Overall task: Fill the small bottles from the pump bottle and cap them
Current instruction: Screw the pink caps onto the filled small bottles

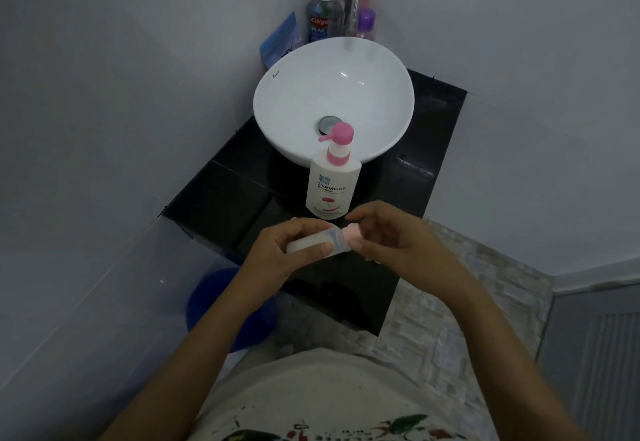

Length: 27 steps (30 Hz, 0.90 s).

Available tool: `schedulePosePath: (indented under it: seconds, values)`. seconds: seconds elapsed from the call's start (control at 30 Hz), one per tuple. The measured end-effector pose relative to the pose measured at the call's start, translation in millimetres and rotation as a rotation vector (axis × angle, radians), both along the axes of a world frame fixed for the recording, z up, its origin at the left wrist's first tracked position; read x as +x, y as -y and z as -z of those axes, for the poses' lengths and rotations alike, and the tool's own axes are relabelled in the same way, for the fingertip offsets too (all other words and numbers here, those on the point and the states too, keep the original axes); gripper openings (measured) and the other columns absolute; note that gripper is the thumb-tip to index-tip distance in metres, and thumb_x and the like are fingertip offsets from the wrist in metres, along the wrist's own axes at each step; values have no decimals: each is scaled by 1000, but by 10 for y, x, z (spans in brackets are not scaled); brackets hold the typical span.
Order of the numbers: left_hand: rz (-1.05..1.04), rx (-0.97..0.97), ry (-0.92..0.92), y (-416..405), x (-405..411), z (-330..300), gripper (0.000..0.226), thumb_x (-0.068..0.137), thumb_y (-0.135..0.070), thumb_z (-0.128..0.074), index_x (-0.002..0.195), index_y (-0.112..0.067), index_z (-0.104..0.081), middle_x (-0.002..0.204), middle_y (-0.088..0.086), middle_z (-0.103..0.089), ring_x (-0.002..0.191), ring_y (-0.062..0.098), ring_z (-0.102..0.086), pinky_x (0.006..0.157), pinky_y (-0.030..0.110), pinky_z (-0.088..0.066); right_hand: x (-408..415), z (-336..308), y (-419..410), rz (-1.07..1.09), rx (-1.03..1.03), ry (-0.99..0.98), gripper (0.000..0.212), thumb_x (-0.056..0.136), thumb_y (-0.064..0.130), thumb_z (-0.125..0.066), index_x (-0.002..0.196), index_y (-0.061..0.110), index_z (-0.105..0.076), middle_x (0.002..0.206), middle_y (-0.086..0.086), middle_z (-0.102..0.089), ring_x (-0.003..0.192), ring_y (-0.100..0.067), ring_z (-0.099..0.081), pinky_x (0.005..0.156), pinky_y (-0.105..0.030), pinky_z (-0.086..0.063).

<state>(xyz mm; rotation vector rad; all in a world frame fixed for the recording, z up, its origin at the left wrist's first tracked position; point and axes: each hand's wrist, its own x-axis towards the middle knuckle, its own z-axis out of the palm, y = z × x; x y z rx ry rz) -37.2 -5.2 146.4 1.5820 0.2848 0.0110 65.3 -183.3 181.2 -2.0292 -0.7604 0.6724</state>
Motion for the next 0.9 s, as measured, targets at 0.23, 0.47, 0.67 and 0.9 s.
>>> schedulePosePath:
  seconds: [0.23, 0.47, 0.67, 0.9]
  values:
    - [4, -37, -32, 53, -66, 4, 37, 72, -28, -66, 108, -19, -67, 107, -2, -66, 96, 0, -63, 73, 15, -52, -101, 56, -10, 75, -34, 21, 18, 86, 42, -58, 99, 30, -61, 81, 7, -66, 64, -8, -64, 61, -22, -54]
    - [19, -27, -56, 64, -104, 69, 31, 82, -12, -66, 113, -13, -66, 109, 0, -66, 95, 0, -63, 74, 15, -52, -196, 72, -4, 170, -68, 36, 40, 81, 55, -47, 84, 19, -65, 64, 2, -64, 47, -2, -55, 53, -16, -46]
    - [5, -40, -59, 55, -125, 75, 32, 80, -17, -66, 111, -16, -66, 109, -2, -67, 97, -1, -62, 76, 15, -53, -225, 123, 52, 94, -3, 60, 14, 84, 31, -64, 98, 33, -63, 82, 5, -67, 65, -7, -63, 61, -16, -53]
    - [20, -53, -58, 83, -109, 66, 35, 73, -27, -66, 108, -21, -66, 106, -7, -66, 95, -2, -63, 73, 15, -52, -232, 132, 47, 152, 32, 37, 21, 85, 35, -61, 105, 28, -64, 84, 5, -67, 65, -5, -63, 61, -15, -53]
